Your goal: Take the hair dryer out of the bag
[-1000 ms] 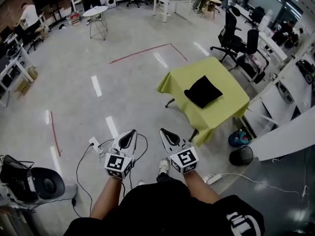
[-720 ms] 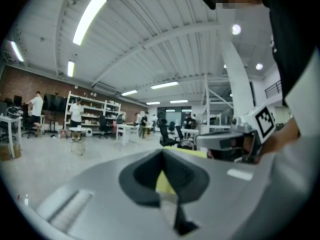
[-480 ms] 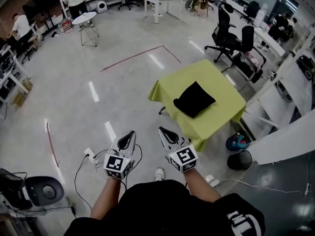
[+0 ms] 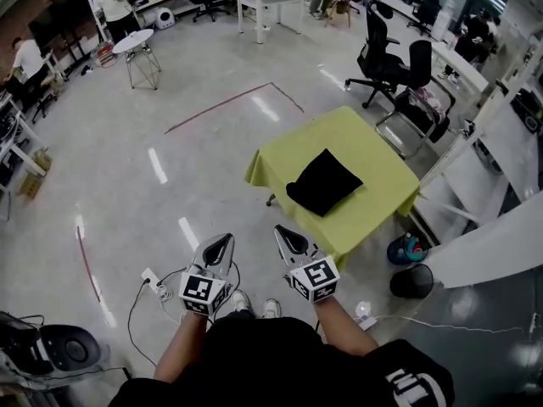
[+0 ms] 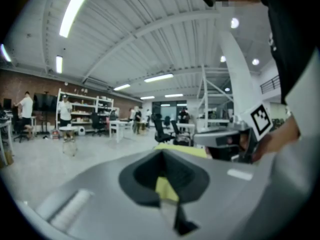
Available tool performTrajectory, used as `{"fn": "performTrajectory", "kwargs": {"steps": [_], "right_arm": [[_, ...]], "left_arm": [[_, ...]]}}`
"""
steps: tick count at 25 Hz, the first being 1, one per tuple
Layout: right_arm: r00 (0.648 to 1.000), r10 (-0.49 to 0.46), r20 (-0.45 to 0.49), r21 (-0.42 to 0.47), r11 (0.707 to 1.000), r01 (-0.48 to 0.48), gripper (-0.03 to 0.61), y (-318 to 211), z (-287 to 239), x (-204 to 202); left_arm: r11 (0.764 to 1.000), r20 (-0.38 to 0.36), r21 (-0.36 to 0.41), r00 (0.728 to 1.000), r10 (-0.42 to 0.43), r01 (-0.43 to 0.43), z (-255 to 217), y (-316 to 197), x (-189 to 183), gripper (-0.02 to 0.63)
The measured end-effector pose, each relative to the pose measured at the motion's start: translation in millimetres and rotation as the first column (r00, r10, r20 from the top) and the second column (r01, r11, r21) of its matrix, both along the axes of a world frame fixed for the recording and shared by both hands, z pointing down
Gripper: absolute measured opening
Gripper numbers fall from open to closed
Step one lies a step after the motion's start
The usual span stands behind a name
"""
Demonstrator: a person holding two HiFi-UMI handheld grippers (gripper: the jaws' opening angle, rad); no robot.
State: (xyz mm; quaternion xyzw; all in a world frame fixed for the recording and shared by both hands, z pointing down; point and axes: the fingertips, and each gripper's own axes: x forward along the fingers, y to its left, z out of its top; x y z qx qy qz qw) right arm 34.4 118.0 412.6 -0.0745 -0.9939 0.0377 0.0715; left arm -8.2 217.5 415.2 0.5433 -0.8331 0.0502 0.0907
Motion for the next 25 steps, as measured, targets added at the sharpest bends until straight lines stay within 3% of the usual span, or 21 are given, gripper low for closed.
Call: {"fn": "performTrajectory", "kwargs": {"steps": [11,25], "right_arm": [[0.997,0.075,-0.031,-0.015,0.997,-0.075,0.008,-38,9,-44],[0.957,0.289,0.003,0.009,0.957,-0.289,0.008,-92,-13,-146]], "left_arm": [[0.992,0.012,0.002,0.992,0.125,-0.125,1,-66,-53,0.008],[0.944,0.025,0.007,0.944,0.329,-0.329,-3,-125,-162,0.008]]}}
